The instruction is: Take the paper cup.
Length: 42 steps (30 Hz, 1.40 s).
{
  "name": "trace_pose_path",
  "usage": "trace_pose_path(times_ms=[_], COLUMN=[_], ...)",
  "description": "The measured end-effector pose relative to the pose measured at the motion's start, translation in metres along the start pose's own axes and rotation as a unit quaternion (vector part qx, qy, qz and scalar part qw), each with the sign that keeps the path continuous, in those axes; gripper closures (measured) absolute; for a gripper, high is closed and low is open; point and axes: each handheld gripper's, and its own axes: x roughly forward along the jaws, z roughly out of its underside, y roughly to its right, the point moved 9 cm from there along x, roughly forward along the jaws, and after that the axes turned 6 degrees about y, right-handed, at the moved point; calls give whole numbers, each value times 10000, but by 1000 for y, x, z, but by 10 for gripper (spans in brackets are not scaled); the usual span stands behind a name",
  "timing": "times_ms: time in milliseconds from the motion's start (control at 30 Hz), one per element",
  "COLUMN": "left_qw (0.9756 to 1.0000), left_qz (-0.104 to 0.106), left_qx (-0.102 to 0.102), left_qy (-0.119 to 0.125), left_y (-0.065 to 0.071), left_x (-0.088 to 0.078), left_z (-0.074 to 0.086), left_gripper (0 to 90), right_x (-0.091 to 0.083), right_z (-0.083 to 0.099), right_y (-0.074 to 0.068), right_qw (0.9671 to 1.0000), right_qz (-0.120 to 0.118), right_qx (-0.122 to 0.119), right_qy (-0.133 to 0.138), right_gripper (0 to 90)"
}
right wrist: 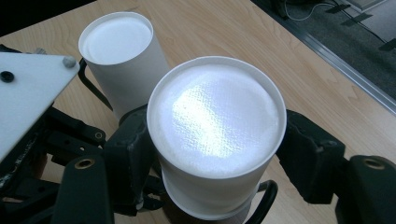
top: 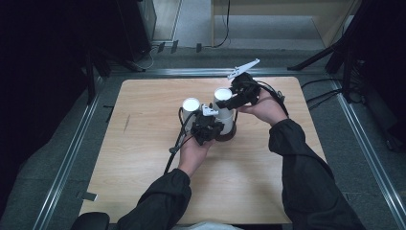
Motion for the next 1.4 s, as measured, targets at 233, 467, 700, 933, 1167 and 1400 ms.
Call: trace_pose_path(times_ms=[233, 467, 700, 933, 1167, 1400], left_qw=[10000, 9999, 9999, 9999, 9999, 9998], left_qz=[36, 64, 75, 27, 116, 157], left_qx=[-25, -89, -90, -42, -75, -60], left_qy=[47, 91, 90, 120, 63, 53], left_y=[2, -1, 0, 0, 0, 1], left_x=[-1, -2, -1, -1, 0, 0], left_z=[-1, -3, -3, -3, -2, -2], left_gripper=[838, 845, 846, 844, 833, 821], right_x=[0, -1, -1, -13, -26, -41], right_z=[2, 1, 1, -13, -24, -40], right_y=[-1, -1, -1, -1, -3, -8], right_qw=[10000, 10000, 9999, 9999, 9999, 10000], right_qz=[-30, -19, -3, -32, -26, -3], right_qx=[-8, 3, 52, 115, 125, 44], right_qy=[-37, -67, -130, 38, 40, 44], right_gripper=[320, 324, 325, 330, 332, 333])
